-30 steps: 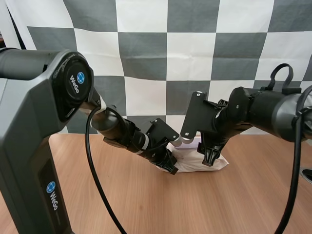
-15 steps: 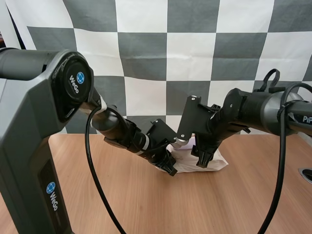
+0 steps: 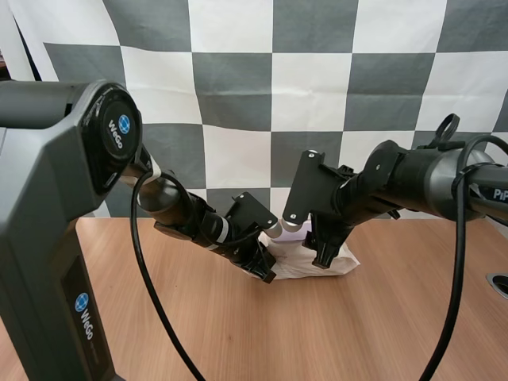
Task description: Open the wet wipes lid
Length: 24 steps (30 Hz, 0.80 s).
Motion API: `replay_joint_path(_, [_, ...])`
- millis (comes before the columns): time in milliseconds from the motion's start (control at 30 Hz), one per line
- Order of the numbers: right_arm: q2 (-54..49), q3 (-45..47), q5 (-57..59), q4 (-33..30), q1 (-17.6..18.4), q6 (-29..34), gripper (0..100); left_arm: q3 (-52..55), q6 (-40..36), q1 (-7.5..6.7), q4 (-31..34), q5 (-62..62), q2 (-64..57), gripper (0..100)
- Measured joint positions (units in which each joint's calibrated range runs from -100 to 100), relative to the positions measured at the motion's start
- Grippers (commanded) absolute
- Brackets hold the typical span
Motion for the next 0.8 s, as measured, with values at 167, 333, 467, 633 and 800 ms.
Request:
replay_joint_path(167, [3.2,0.0,-2.1,0.5,0.0,-1.6,100,0.0,0.0,0.0,2.0,0.4,0.0,0])
replay_joint_path(333, [7.2,0.0,-6.3,1.6,0.0,-2.4,100,0.0,0.0,0.0,3.0,0.4,0.0,0])
replay_joint_path(467, [9.5,0.0,-6.9,3.5,0.0,-4.2,100,0.0,-0.3,0.0,3.2,0.4,0.0,0])
replay_joint_path(633, [10.3,0.0,-8.5,5.5,0.0,-5.6,100,0.0,-2.2,0.0,3.5,0.4,0.0,0])
replay_joint_path(800, [11.1,0.0,-8.8,5.7,0.0,-6.1,83,0.0,-3.0,0.0,4.4,0.5,0.0,0])
